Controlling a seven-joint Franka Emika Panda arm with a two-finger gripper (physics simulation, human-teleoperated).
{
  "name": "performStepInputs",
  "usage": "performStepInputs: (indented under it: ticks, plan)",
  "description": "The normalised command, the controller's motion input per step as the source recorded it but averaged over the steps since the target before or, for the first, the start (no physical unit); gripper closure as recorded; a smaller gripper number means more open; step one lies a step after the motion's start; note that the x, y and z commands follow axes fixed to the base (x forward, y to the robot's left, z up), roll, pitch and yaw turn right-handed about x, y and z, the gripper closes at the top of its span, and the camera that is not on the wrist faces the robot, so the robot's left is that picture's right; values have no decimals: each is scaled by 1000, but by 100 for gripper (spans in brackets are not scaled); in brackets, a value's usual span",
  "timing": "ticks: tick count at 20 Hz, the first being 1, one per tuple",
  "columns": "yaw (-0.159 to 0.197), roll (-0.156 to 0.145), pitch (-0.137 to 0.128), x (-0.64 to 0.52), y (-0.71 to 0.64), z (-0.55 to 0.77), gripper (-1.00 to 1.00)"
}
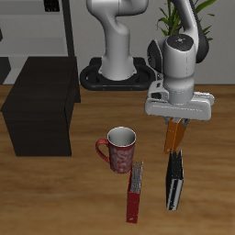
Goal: Place the orange book flat on top of the shelf and place the left red book flat on top of the shelf
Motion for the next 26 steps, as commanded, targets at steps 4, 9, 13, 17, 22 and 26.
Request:
performStepInputs:
  ticks: [4,9,13,17,22,26]
  plan:
    - [6,-15,-91,-12,-166,693,100]
    - [23,-61,-133,-179,-306,1097,100]
    - [3,-51,-29,-337,-404,864,100]
    - [139,-92,-5,-374,-517,363,100]
    - [81,-51,-7,-416,-682,350,100]
    - [123,-24,-35,-377,-472,281,100]
